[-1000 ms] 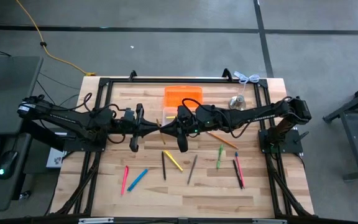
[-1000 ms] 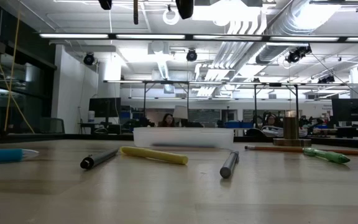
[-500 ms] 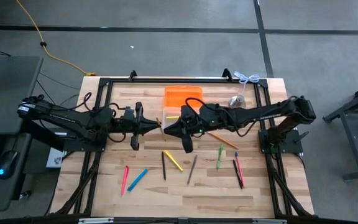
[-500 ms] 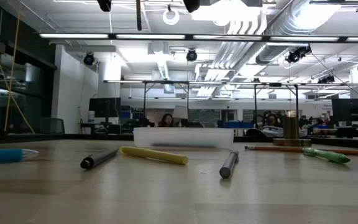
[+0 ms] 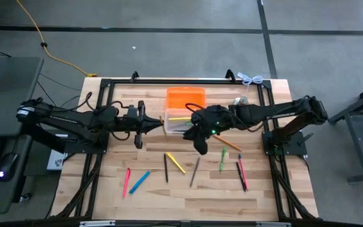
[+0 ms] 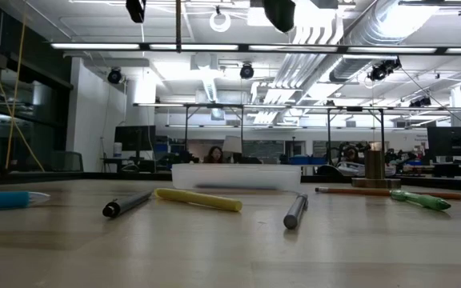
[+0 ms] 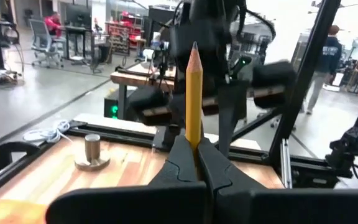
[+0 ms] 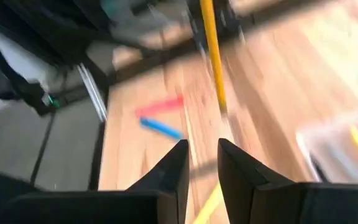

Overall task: Pick & place school supplies into a supply box
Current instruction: Put the yellow pencil into the orange supply box

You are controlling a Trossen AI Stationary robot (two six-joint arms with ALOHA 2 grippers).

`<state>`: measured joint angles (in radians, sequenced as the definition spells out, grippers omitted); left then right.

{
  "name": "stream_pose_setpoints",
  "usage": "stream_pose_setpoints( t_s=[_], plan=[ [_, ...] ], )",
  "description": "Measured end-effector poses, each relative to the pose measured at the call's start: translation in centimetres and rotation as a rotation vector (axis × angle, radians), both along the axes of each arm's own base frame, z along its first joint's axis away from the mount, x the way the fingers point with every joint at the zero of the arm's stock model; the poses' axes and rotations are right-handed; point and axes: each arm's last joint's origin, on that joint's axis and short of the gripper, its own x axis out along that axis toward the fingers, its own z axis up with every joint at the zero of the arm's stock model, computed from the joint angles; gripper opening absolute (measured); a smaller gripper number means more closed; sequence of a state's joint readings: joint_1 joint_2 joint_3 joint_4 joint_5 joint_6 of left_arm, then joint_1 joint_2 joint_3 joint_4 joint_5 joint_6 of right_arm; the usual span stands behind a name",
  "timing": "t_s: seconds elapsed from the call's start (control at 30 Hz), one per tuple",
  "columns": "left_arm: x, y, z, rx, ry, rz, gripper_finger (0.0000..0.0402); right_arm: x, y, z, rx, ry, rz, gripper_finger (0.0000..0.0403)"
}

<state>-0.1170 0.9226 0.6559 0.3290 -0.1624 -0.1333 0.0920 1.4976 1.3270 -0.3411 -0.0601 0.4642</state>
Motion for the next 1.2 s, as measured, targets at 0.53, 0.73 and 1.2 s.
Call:
stream_pose_setpoints(
  t_s=[0.53, 0.73, 1.2],
  plan=[
    [2.0, 1.6, 3.7, 0.186, 0.270, 0.055, 0.0010, -4.9, 2.7, -3.1, -0.021, 0.544, -0.154, 0.0040],
    [4.7, 2.6, 4.7, 0.259, 0.416, 0.079, 0.0010, -6.5, 3.8, -3.7, -0.052, 0.676, -0.205, 0.0040],
    [10.1, 7.1, 3.0, 0.209, 0.636, 0.075, 0.0010, -10.7, 7.7, -4.2, -0.182, 0.829, -0.383, 0.0043]
  ],
)
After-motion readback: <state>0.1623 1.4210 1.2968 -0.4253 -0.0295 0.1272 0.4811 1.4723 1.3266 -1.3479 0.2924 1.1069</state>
